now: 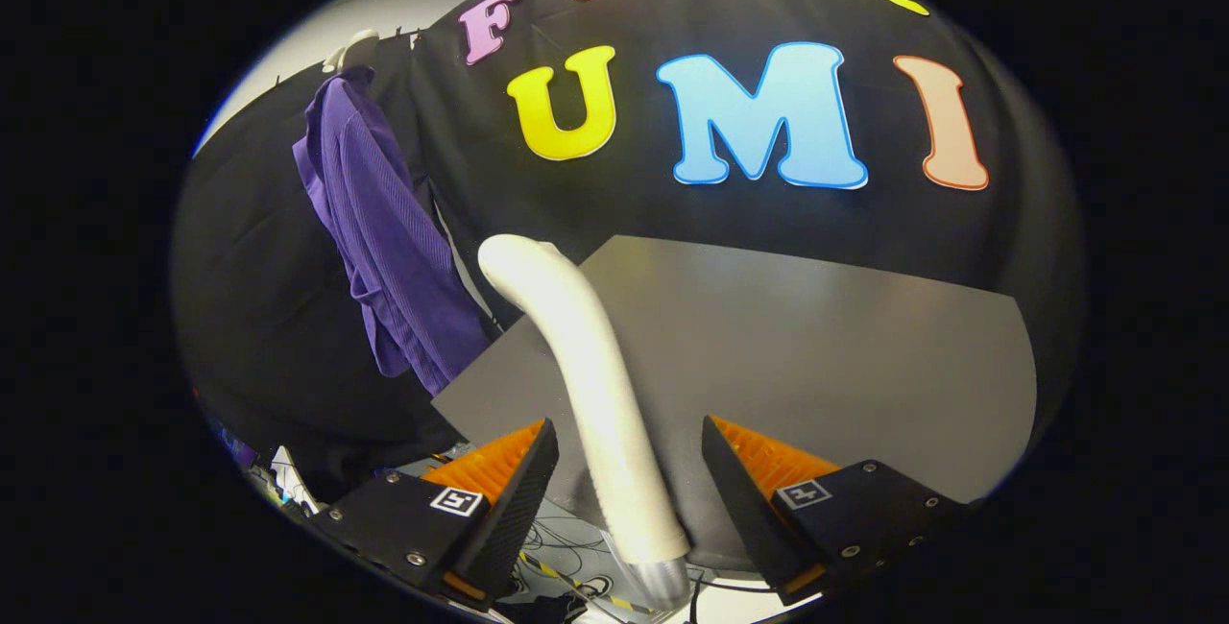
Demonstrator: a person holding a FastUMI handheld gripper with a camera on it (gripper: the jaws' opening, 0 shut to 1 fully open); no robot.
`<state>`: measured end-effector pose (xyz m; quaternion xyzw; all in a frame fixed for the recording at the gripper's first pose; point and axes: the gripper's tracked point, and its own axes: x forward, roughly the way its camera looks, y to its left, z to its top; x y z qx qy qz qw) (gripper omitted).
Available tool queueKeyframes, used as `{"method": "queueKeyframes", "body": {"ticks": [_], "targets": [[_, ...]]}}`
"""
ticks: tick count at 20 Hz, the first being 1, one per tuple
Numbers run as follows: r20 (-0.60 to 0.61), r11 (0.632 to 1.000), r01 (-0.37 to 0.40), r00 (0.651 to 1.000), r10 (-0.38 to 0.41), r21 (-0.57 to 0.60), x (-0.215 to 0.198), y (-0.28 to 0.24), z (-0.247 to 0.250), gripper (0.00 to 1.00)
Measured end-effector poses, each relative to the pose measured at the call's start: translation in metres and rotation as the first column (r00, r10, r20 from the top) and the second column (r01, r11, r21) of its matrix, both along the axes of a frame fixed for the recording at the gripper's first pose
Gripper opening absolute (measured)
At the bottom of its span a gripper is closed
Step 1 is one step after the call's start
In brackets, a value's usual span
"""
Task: Iron the clothes twice with a garment steamer, once on the left side and once on the right side.
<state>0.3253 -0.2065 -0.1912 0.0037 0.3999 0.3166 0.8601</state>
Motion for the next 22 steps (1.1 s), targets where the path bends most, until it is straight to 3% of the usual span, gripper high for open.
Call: {"method": "queueKeyframes", "body": {"ticks": [4,7,9,12,15,18,22], "targets": [[-0.041,0.999,-0.027,0.999,0.028,0.026,-0.001,0.011,-0.008,0.89],[-0.04,1.0,-0.022,0.999,0.021,-0.014,-0.006,0.016,-0.015,0.53],[-0.07,0.998,-0.048,0.996,0.045,-0.031,-0.017,0.025,-0.017,0.49],[-0.005,0.993,-0.051,0.999,0.051,-0.105,-0.026,0.03,-0.018,0.38],[0.006,0.989,0.083,0.997,-0.083,-0.124,-0.024,0.033,-0.015,0.3],[0.082,0.986,0.099,0.993,-0.089,-0.131,-0.039,0.045,-0.015,0.21],[0.141,0.984,0.145,0.982,-0.129,-0.106,-0.055,0.056,-0.015,0.2]]}}
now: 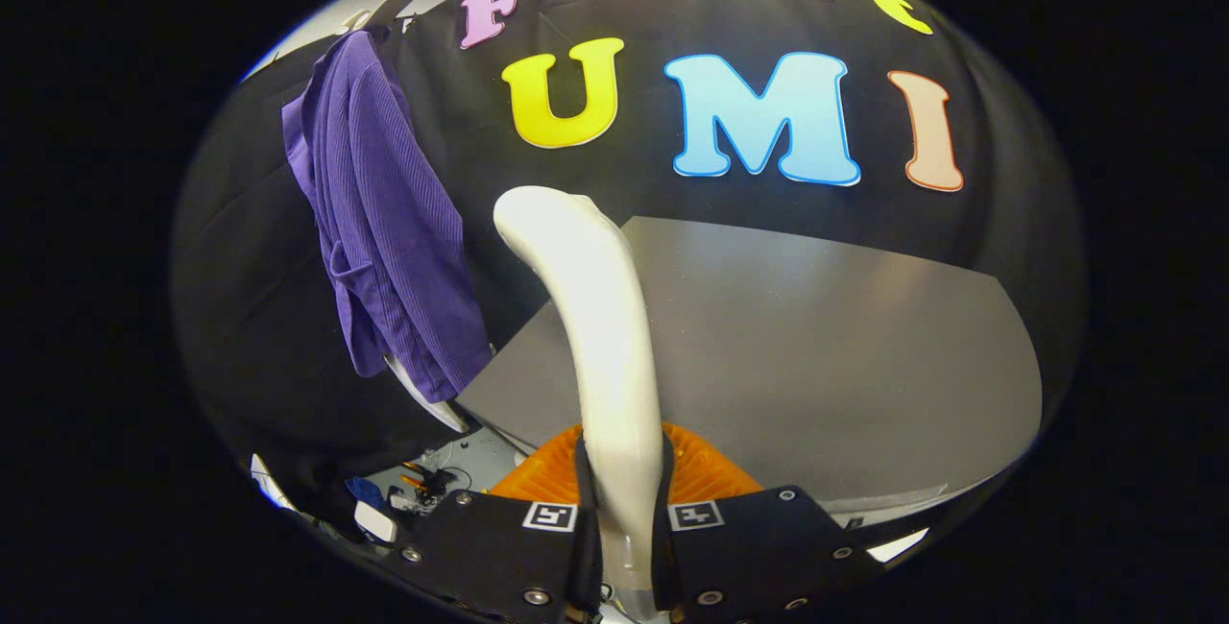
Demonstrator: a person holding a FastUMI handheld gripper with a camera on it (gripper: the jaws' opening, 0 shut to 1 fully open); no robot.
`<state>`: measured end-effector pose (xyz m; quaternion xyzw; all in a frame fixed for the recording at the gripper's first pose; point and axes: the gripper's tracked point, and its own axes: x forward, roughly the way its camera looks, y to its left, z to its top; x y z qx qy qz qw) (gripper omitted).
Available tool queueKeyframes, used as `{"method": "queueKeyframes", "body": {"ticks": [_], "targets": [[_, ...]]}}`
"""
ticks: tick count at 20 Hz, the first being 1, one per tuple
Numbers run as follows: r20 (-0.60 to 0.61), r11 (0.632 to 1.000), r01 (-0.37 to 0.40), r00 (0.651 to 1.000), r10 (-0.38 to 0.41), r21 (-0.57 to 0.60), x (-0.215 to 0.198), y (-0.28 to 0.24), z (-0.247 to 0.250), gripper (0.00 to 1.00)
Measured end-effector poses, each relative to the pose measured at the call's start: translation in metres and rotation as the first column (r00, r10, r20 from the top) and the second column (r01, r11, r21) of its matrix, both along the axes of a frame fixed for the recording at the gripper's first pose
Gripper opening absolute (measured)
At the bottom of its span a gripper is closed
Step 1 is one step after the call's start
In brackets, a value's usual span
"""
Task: Iron the clothes twice with a garment steamer, once on the left side and once on the right side.
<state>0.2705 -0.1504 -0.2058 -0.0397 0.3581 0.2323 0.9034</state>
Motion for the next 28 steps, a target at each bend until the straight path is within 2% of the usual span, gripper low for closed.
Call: {"method": "queueKeyframes", "body": {"ticks": [4,12,19,23,28], "targets": [[0.059,0.998,0.054,0.997,-0.052,-0.037,-0.025,0.004,0.002,0.2],[0.189,0.978,0.178,0.97,-0.156,-0.106,-0.112,0.04,0.014,0.2],[0.23,0.959,0.27,0.942,-0.245,-0.082,-0.195,0.095,0.019,0.2],[0.28,0.959,0.279,0.926,-0.255,-0.051,-0.212,0.138,0.029,0.2],[0.354,0.953,0.304,0.891,-0.283,-0.004,-0.196,0.182,0.065,0.2]]}}
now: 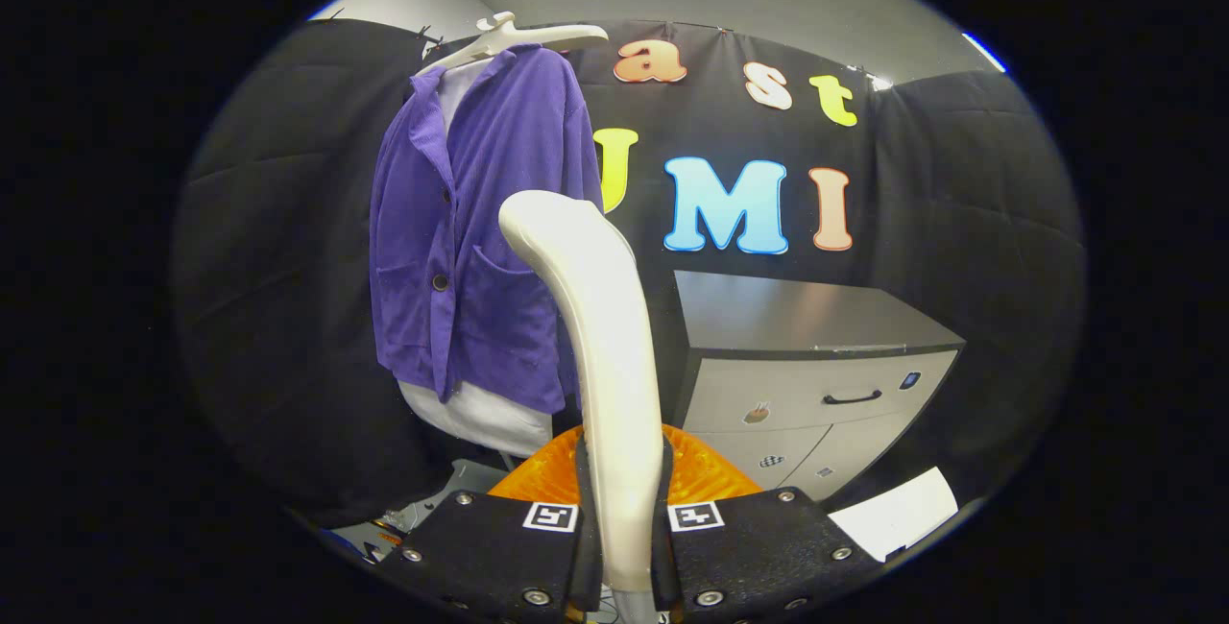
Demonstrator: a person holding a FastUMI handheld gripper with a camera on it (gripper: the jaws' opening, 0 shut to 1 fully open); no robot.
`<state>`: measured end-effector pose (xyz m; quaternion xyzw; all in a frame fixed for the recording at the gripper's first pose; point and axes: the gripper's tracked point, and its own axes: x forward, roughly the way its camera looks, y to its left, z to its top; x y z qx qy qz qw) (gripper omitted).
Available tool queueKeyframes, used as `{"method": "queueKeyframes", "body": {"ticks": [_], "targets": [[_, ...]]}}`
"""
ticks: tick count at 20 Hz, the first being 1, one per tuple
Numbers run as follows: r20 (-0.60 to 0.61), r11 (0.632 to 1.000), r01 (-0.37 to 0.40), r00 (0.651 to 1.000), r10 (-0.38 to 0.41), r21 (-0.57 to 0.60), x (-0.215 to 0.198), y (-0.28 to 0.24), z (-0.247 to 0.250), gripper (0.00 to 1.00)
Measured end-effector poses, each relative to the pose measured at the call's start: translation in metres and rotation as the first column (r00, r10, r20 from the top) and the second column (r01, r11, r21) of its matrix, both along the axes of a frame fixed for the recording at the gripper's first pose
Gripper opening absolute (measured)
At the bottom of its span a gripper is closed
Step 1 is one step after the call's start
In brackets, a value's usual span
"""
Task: Iron the clothes twice with a garment steamer, once on the left side and once on the right side.
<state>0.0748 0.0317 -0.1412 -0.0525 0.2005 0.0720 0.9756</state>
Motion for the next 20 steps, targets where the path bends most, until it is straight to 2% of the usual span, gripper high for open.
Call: {"method": "queueKeyframes", "body": {"ticks": [3,9,16,20], "targets": [[0.075,1.0,-0.008,0.997,0.01,-0.029,0.017,0.03,0.025,0.2],[0.194,1.0,0.009,0.981,-0.009,0.0,0.054,0.084,0.076,0.2],[0.289,0.998,0.069,0.955,-0.066,-0.003,0.095,0.117,0.107,0.2],[0.36,0.989,0.147,0.924,-0.127,-0.028,0.121,0.121,0.123,0.19]]}}
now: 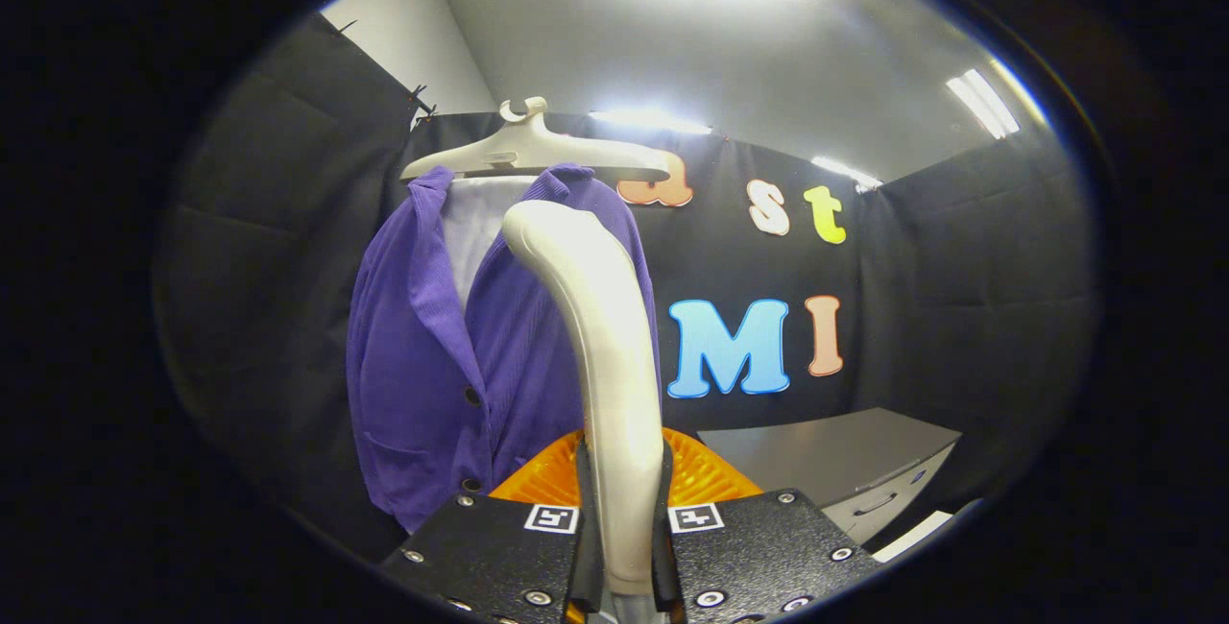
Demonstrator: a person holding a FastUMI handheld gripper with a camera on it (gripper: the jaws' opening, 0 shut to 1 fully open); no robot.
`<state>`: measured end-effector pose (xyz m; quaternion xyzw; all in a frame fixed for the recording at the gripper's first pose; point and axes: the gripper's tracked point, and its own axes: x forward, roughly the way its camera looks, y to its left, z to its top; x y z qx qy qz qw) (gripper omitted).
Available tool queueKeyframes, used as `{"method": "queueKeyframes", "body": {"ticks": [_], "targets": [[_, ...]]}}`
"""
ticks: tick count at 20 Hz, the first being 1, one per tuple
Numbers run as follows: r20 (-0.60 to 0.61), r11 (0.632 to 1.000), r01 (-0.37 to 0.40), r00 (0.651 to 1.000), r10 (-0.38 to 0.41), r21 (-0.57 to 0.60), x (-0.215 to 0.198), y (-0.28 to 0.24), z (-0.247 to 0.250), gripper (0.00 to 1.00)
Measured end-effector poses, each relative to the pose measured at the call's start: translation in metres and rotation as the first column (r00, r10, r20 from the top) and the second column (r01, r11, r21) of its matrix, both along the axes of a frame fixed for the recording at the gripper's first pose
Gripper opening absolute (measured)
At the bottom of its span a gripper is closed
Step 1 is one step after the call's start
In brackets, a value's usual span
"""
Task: Iron the clothes twice with a garment steamer, once on the left side and once on the right side.
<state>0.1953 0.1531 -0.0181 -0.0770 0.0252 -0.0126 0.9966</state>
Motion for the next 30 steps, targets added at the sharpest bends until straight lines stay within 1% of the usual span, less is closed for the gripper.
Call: {"method": "queueKeyframes", "body": {"ticks": [3,6,8,13,17,22,26,30], "targets": [[0.033,0.998,0.05,0.998,-0.049,-0.04,0.016,0.001,0.007,0.2],[0.029,0.994,0.081,0.996,-0.079,-0.067,0.031,0.007,0.002,0.2],[0.033,0.991,0.104,0.994,-0.101,-0.082,0.033,0.008,0.0,0.2],[0.033,0.985,0.125,0.992,-0.121,-0.116,0.034,0.008,-0.007,0.2],[0.003,0.983,0.119,0.993,-0.12,-0.138,0.032,0.007,-0.024,0.2],[-0.048,0.98,0.103,0.992,-0.113,-0.173,0.013,0.002,-0.057,0.2],[-0.096,0.977,0.07,0.991,-0.091,-0.203,-0.002,0.003,-0.085,0.2],[-0.17,0.975,0.016,0.984,-0.054,-0.221,-0.018,0.009,-0.122,0.2]]}}
